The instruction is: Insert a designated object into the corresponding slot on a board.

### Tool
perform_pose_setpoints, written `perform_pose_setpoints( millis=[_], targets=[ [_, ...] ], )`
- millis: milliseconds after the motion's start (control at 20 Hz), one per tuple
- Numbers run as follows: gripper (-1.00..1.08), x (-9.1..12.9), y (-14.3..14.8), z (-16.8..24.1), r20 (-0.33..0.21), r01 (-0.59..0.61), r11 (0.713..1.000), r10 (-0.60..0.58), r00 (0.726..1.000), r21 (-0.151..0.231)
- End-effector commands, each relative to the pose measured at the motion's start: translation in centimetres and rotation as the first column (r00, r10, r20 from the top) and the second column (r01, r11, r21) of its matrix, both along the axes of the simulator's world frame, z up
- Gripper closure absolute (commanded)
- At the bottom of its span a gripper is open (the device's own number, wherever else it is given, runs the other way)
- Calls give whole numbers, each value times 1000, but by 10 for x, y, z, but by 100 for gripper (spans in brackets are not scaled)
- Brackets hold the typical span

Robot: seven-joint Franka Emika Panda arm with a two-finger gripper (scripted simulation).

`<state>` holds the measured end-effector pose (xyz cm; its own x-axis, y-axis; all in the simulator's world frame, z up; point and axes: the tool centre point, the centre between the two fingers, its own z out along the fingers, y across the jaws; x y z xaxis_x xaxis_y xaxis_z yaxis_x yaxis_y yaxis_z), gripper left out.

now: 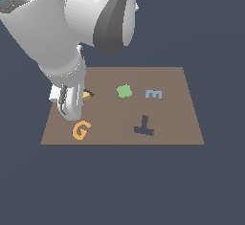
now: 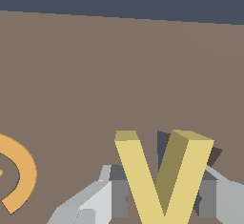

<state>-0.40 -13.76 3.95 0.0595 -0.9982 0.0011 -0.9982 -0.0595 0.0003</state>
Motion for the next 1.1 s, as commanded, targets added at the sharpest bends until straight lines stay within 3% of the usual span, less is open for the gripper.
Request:
perform_pose_setpoints(
  millis=[0, 500, 1050],
  targets=[
    [108, -5, 1, 0, 0, 75, 997, -75, 997, 0],
    [108, -18, 6, 1, 0, 256, 967, -256, 967, 0],
    [108, -21, 7, 1, 0, 290, 957, -290, 957, 0]
  ],
)
